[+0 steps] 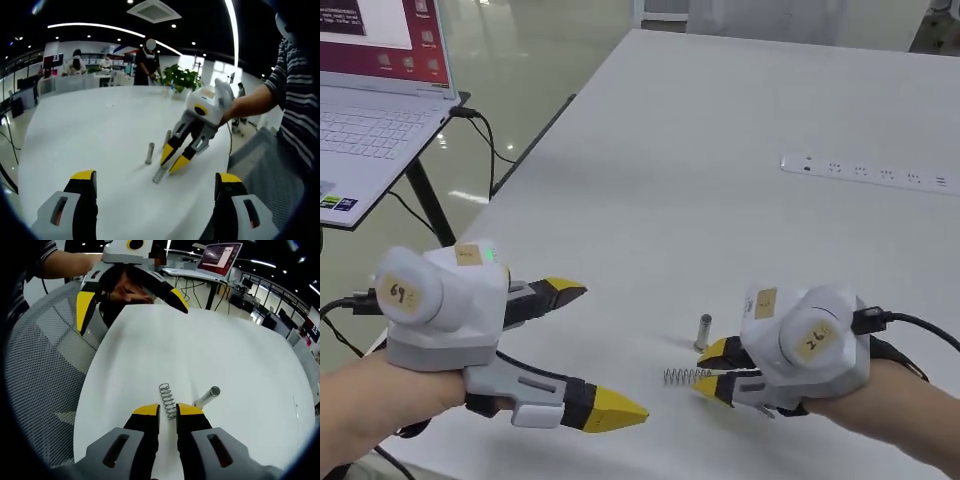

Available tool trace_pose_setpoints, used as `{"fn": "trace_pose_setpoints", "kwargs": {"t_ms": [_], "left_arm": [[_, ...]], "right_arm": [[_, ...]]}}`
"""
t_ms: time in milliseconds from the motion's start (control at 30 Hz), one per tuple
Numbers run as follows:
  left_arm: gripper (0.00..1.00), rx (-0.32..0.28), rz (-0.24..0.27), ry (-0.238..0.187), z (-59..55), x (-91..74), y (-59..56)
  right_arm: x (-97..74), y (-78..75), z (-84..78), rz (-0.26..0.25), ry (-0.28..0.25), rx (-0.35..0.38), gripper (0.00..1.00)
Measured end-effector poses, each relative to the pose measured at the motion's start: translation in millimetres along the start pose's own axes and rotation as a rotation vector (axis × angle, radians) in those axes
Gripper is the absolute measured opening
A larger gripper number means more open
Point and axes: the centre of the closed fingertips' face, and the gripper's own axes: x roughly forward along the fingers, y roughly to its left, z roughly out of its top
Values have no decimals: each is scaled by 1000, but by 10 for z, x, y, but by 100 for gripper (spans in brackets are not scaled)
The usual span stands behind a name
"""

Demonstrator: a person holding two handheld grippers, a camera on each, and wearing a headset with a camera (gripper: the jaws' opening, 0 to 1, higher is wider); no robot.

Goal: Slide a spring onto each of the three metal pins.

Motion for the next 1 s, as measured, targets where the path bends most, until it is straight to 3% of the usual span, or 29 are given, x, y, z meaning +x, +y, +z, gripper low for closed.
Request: {"fn": "trace_pose_setpoints", "kwargs": {"t_ms": [267,367,567,1000], "left_arm": [[95,0,-2,3,-18,-2,-22],[95,-5,3,4,-30,-17,-11],[95,-3,-6,10,-42,1,-55],[94,6,-48,12,-23,78,-195]], "right_arm": [[74,40,-148,10,46,-13,8],[54,37,-118,7,9,-8,8],[59,35,-101,2,23,-27,8],[-289,-9,-62,-30,-6,-31,8]]}}
